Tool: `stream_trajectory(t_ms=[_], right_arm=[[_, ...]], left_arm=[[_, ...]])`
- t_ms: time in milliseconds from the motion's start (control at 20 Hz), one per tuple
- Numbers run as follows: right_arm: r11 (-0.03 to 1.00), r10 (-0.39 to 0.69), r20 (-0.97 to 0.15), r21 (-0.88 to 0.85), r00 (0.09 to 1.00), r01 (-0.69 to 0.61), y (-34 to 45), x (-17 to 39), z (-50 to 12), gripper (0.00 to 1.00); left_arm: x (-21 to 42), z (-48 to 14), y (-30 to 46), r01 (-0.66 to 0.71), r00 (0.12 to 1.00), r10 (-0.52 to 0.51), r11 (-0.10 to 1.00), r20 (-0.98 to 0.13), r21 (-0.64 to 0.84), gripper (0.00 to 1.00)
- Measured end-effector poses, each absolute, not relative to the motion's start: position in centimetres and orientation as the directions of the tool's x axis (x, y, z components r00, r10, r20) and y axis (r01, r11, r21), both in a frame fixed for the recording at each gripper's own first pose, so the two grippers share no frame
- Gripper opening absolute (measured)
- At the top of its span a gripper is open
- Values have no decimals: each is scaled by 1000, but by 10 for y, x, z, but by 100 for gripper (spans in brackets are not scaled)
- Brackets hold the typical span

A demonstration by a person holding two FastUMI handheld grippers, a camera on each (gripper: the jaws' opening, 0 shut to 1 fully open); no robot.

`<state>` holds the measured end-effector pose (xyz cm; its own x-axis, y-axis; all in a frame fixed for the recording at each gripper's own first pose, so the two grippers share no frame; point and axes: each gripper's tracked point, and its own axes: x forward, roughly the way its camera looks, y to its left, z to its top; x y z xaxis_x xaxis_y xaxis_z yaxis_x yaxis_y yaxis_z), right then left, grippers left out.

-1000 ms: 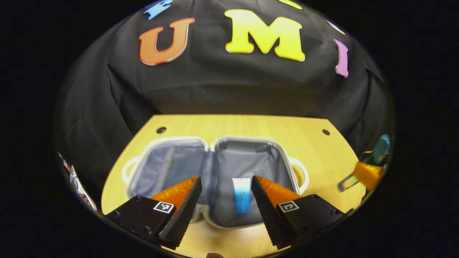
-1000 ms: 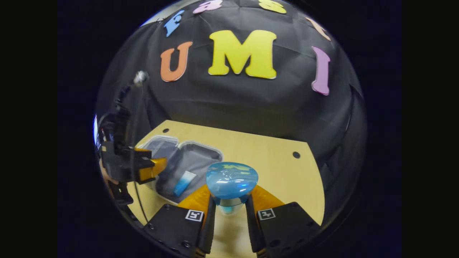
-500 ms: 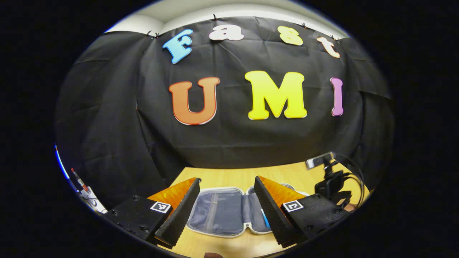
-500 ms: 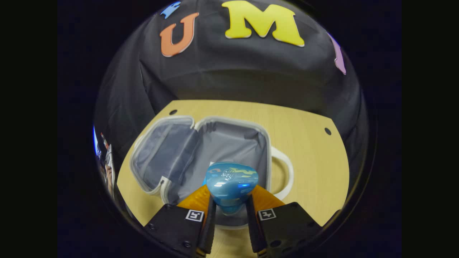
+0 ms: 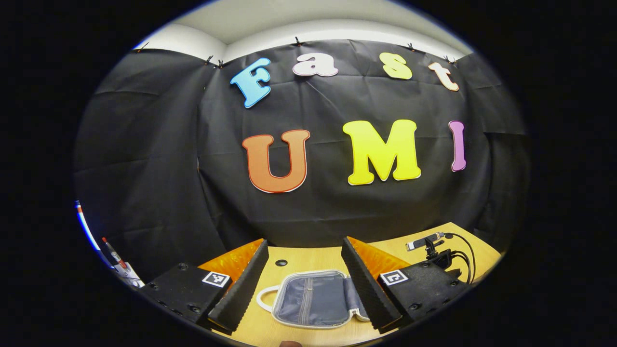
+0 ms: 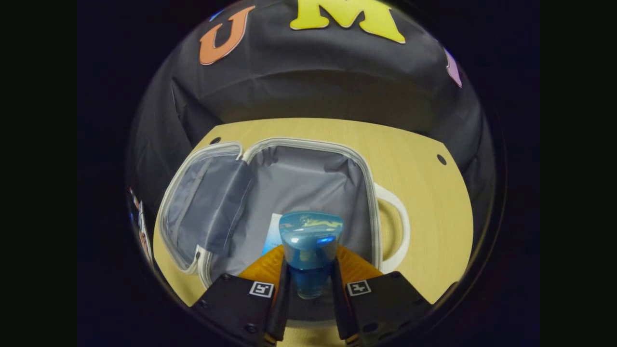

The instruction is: First open the suitcase, pack the skin care products into it, and then close the suitcase.

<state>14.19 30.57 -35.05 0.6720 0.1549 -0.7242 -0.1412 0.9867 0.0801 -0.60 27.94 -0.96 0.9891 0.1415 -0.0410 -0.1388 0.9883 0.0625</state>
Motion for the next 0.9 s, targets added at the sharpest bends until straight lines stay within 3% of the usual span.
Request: stream_trajectory(t_ms=[250, 650, 800, 900], right_arm=[[995, 74, -811, 95, 580, 6, 299, 161, -391, 38], [999, 33, -818, 35, 574, -8, 301, 167, -395, 41], [999, 53, -814, 45, 578, -28, 300, 163, -388, 42], [995, 103, -796, 90, 597, -52, 306, 155, -369, 61]], left_arm=[[-1, -18, 310, -165, 984, 169, 984, -62, 73, 98], [-12, -61, 350, -214, 967, 209, 977, -149, -20, 98], [-14, -86, 358, -188, 972, 172, 978, -163, -89, 98], [-7, -125, 371, -198, 960, 159, 967, -233, -159, 98]])
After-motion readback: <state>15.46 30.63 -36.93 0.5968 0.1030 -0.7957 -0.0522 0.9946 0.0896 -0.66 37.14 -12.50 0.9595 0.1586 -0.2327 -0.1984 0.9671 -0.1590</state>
